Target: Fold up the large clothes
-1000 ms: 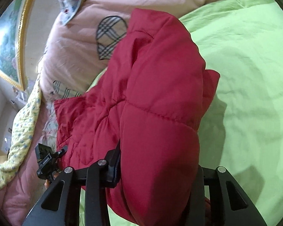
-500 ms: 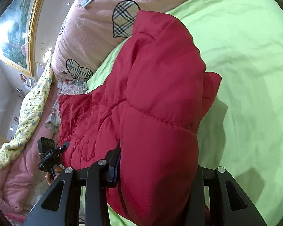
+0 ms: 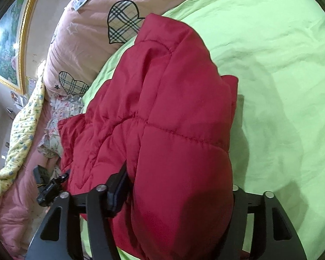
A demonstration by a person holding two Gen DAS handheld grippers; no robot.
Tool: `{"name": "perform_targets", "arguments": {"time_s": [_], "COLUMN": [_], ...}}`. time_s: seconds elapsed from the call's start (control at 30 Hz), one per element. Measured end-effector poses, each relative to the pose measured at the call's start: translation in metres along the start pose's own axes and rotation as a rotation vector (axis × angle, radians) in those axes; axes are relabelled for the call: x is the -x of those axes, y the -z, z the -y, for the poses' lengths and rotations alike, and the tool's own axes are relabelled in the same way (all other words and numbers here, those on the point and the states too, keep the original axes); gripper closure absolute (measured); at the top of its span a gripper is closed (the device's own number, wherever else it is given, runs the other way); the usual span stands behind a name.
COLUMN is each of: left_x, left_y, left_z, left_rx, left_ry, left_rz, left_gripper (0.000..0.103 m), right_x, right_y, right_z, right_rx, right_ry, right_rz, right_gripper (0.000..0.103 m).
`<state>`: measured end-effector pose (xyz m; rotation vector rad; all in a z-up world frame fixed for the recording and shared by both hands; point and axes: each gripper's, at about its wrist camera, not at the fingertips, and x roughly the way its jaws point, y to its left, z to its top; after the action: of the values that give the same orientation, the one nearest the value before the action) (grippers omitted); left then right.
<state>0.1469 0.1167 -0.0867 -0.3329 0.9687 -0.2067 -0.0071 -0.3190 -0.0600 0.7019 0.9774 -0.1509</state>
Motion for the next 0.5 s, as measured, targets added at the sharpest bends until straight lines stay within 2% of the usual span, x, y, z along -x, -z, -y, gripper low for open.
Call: {"name": "perform_targets", "arguments": {"time_s": [0.07,0.2,0.4,0.5], "left_x": [0.010,0.024,0.047,0.049], "left_y": [0.003,0.006,0.018,0.018], "left_z": [0.004,0.016,0.030,0.037], "left_rx": [-0.022,-0.044,-0.069,-0.047], "left_ry": [-0.062,-0.117,-0.180,-0.152], "left_rz": [0.031,0.064,0.136,0.165], "left_gripper": [0.005,0.004,0.004,0.004], "right_x": [0.004,0.016,0.033,0.032], "right_y": [0.002,0.001,-0.003,-0.007], "right_z": [-0.002,-0.007,-0.019,-0.029], "right_rx": [0.010,0.046,0.094,0.133], "right_ry": [0.041,0.134,0.246,0.266], "right_rz": [0.014,0.061,0.166,0.190], "right_gripper": [0.025,0.013,0.010,0.007]}}
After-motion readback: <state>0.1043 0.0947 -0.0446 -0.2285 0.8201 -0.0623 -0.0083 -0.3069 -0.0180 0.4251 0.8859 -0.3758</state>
